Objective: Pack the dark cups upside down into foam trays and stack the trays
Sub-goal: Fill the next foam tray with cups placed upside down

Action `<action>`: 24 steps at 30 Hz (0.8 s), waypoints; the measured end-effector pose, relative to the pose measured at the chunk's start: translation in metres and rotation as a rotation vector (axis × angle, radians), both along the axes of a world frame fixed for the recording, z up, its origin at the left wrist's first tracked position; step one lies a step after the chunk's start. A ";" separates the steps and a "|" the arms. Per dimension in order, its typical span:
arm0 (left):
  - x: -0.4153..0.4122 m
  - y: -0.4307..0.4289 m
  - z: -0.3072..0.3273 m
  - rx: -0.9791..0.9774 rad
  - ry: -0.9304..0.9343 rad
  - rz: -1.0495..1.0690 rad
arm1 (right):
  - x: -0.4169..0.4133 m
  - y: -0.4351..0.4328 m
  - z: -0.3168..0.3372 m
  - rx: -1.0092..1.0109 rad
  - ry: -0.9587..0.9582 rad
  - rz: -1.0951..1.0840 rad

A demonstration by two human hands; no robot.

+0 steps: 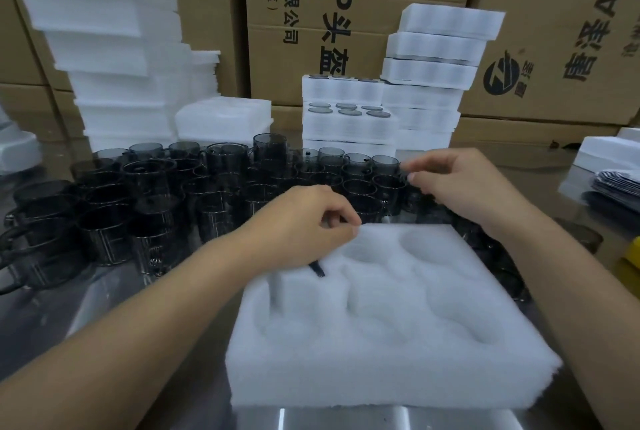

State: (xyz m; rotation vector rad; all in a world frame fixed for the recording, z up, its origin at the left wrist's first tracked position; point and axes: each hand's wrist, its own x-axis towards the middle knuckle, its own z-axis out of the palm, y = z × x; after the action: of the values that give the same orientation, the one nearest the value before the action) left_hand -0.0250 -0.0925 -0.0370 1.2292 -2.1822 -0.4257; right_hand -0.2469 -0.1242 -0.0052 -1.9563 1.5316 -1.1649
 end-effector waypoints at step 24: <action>0.002 -0.007 0.008 0.203 0.489 0.127 | 0.022 0.010 -0.013 -0.337 0.314 0.109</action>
State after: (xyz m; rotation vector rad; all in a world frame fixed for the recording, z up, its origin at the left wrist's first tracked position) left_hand -0.0227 -0.0995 -0.0288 1.2075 -1.6681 -0.8159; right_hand -0.2245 -0.1143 -0.0182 -2.5140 1.4196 -1.1738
